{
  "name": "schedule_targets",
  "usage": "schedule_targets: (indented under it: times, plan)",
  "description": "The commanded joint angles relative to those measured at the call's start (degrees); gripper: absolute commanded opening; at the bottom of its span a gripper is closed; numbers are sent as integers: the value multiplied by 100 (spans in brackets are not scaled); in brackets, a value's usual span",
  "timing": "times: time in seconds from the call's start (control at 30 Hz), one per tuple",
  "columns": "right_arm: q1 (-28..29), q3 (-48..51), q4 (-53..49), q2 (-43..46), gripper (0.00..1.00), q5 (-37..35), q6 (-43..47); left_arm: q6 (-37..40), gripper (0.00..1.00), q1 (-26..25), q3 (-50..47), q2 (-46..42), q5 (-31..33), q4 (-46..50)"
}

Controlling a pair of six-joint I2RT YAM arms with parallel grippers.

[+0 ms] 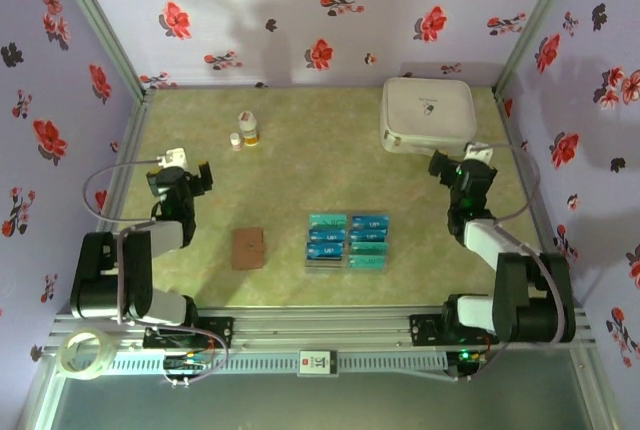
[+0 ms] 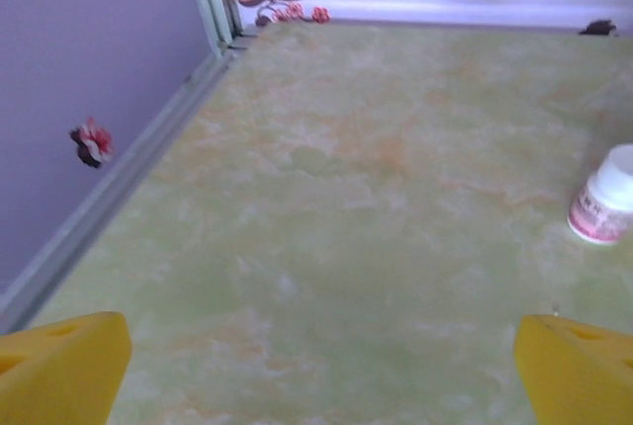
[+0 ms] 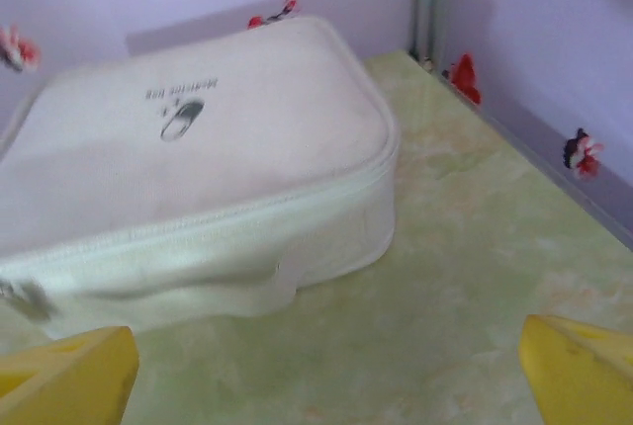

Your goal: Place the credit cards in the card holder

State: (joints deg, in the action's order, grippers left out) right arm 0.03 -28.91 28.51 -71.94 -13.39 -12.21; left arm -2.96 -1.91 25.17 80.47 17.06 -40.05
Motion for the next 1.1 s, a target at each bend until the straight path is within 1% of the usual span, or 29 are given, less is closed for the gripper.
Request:
schedule_targets:
  times: [0.0,0.03,0.17,0.23,0.27,0.33,0.47,0.67,0.87,1.07]
  plan:
    - [-43,-682,-2074,298,99,-802,-1595,-256,100,-72,391,-468,490,1032]
    - [-56,-871,-2391,344,99,-683,-1713,-464,100,-71,533,-593,533,1411]
    - [-35,-1284,-2994,482,99,1109,-1710,-1358,100,-131,1127,-1007,520,2902]
    - [68,-1295,-3066,622,95,1885,-1760,-1751,100,-230,1386,-1175,515,3583]
    - [234,-1318,-3222,705,93,2042,-1773,-1907,100,-283,1483,-1274,473,3906]
    - [676,-1435,-3698,855,91,2087,-1675,-2155,100,-389,1603,-1434,361,4366]
    - [1734,-1565,-4632,1160,88,1902,-1609,-2587,100,-639,1767,-1699,237,5133]
    - [3283,-1387,-5624,1769,82,1449,-1748,-2836,100,-1216,1947,-1961,46,5854]
    - [4668,-1026,-6246,2405,79,1200,-2259,-3058,100,-1730,2042,-2004,-156,6059]
    - [5789,-714,-6589,2562,77,1180,-2600,-3229,100,-2098,2179,-1649,-204,5926]
